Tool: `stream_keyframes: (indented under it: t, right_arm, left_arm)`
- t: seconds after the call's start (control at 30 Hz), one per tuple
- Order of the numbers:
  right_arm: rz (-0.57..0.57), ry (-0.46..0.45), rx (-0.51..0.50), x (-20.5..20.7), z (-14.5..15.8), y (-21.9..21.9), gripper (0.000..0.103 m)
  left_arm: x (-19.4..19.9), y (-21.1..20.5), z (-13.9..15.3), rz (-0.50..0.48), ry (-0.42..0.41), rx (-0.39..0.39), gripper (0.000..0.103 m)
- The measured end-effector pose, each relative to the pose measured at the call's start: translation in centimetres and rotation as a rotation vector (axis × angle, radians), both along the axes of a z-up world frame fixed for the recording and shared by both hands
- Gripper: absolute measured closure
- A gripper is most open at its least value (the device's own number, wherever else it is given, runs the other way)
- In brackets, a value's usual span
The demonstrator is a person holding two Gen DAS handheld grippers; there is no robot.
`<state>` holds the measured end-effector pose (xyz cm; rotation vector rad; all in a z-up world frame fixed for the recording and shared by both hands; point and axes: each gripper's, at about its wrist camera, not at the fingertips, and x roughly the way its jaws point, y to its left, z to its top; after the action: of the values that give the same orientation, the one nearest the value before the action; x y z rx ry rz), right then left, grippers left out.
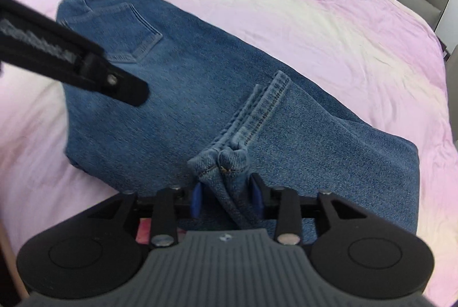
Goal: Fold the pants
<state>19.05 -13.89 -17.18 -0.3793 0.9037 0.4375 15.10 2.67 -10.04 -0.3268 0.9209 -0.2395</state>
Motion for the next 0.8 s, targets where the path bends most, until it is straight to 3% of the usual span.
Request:
stream_keyframes:
  t: [0.13,0.33,0.4,0.6,0.77,0.8]
  right_arm:
    - [0.002,-0.023,0.087,-0.7,2.2,-1.7,0.056]
    - [-0.106,-0.103,0.124,-1.1,3.8,-6.2,0.059]
    - [-0.163,-0.1,0.14,-0.5,3.6,-8.1,0.064]
    - [-0.267,-0.056,0.214,1.7,2.5,-11.5,0.066]
    - [-0.267,-0.034,0.244,2.6,1.0,-11.3,0.07]
    - [-0.262,-0.025,0.256,2.5,0.5,-11.1,0.072]
  left_arm:
    - [0.5,0.1,0.1,0.006,-0.006,-0.06,0.06]
    - [1.2,0.4,0.0,0.018,0.001,-0.142,0.06]
    - [1.6,0.3,-0.3,0.023,0.016,-0.166,0.06]
    - [3.6,-1.7,-2.7,0.015,0.097,-0.261,0.052]
    - [4.7,-4.0,-5.0,0.0,0.168,-0.254,0.052]
    - [4.6,-4.3,-5.1,-0.011,0.168,-0.252,0.057]
